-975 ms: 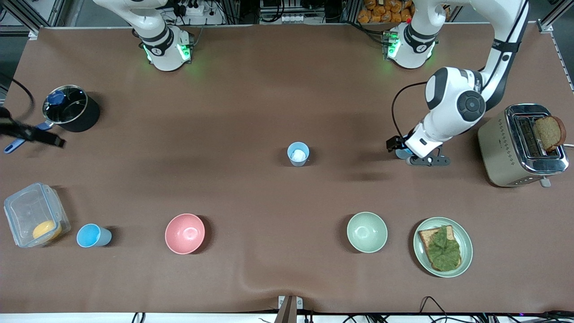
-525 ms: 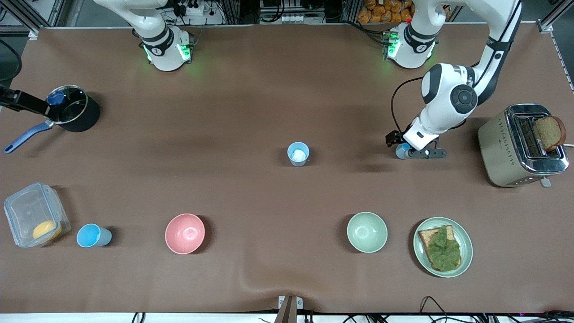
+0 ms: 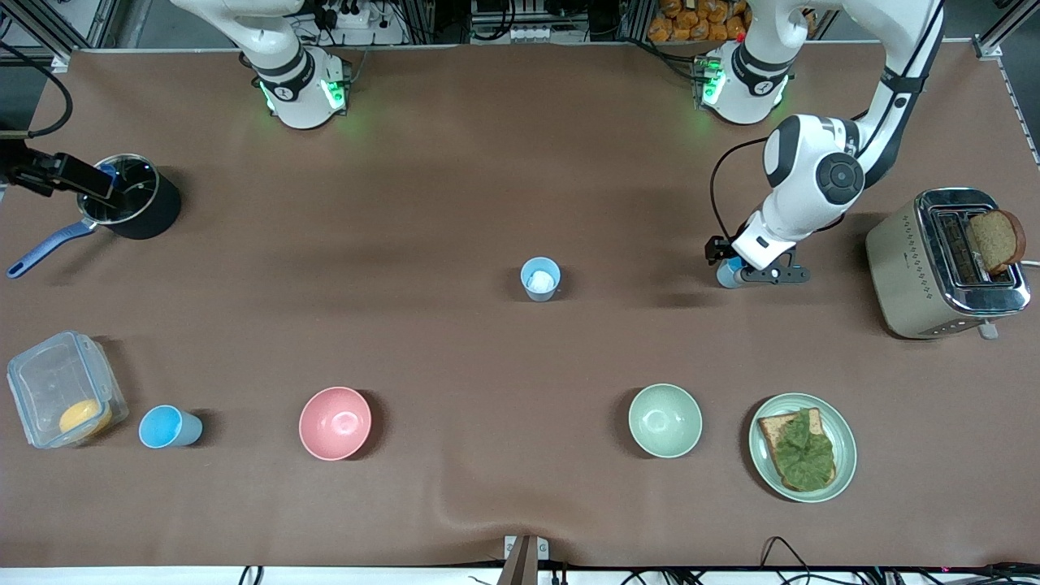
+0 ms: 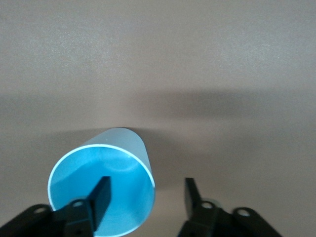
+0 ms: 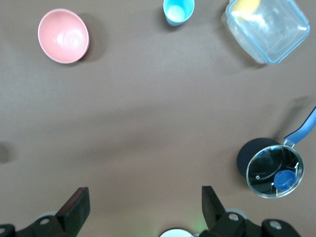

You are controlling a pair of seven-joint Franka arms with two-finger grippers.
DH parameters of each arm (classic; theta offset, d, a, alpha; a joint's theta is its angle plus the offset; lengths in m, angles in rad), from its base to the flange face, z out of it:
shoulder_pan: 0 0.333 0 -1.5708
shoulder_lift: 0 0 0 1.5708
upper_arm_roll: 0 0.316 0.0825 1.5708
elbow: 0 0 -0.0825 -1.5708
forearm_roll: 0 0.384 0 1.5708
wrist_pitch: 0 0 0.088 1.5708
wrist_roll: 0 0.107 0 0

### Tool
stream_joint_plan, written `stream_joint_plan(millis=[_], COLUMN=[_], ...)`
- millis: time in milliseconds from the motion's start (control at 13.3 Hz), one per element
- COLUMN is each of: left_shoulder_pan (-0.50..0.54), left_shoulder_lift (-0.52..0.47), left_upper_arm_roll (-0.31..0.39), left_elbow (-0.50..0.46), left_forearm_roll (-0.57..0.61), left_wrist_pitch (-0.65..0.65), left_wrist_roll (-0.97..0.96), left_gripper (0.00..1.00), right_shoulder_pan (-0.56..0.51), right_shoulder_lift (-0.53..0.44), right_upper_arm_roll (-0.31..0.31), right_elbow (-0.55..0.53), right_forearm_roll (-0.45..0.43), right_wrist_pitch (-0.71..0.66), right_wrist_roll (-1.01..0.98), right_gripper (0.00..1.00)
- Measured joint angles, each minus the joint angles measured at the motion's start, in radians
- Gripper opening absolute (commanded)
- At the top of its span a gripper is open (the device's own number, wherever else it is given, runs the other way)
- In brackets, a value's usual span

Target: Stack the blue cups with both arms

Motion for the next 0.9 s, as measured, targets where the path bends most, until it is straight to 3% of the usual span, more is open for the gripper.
stream_joint_plan(millis=[525, 675, 900], left_shoulder_pan=[0.014, 0.011, -0.041], left_shoulder_lift=[-0.019, -0.056, -0.105], left_upper_arm_roll=[0.0, -0.004, -0.03], left_elbow=[0.025, 0.09, 0.286], left_forearm_roll=[0.0, 0.0, 0.0], left_wrist_pitch=[0.011, -0.055, -0.228], left_wrist_roll=[0.001, 0.001, -0.041], left_gripper=[0.0, 0.0, 0.0], right_shoulder_pan=[-0.008, -0.015, -0.016], right_shoulder_lift=[0.0, 0.0, 0.0], right_upper_arm_roll=[0.001, 0.001, 0.005], right_elbow=[-0.001, -0.002, -0.002], right_forearm_roll=[-0.007, -0.007, -0.007], right_wrist_pitch=[0.013, 0.013, 0.013], right_wrist_roll=[-0.031, -0.039, -0.041], right_gripper=[1.0, 1.0, 1.0])
